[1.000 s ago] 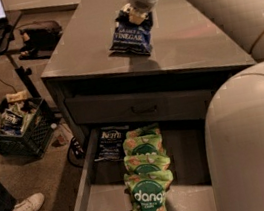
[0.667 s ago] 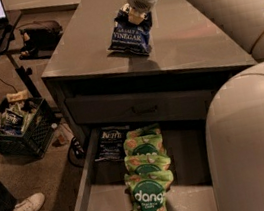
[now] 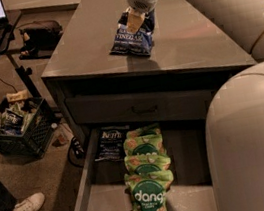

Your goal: Pick blue chip bag from middle drawer and place on counter

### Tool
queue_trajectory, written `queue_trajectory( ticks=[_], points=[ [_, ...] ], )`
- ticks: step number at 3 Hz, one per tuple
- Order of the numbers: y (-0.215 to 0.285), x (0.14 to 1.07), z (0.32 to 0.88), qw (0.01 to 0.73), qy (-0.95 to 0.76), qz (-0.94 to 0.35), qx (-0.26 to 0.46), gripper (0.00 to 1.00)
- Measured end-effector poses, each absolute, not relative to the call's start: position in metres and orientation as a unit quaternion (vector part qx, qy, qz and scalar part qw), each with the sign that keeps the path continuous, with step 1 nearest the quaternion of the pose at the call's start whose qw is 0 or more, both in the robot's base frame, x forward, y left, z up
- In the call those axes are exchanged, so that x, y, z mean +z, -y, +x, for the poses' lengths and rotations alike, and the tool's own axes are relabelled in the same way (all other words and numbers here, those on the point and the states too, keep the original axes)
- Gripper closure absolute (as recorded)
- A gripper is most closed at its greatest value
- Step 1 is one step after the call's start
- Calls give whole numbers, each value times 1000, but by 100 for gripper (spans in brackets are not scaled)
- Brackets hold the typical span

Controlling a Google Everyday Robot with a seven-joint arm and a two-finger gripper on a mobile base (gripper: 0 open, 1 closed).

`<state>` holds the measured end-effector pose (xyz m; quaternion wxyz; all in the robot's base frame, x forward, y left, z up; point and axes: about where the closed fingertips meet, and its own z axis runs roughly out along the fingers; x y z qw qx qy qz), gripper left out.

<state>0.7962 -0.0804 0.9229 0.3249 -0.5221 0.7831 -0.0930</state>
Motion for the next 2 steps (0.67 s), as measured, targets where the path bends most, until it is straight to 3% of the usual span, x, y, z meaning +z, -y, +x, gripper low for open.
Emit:
queue_trajectory(
  ticks=[1,2],
  points=[
    [80,923,796,325,-783,-522,-93,0],
    [80,923,796,325,-783,-522,-93,0]
  ],
)
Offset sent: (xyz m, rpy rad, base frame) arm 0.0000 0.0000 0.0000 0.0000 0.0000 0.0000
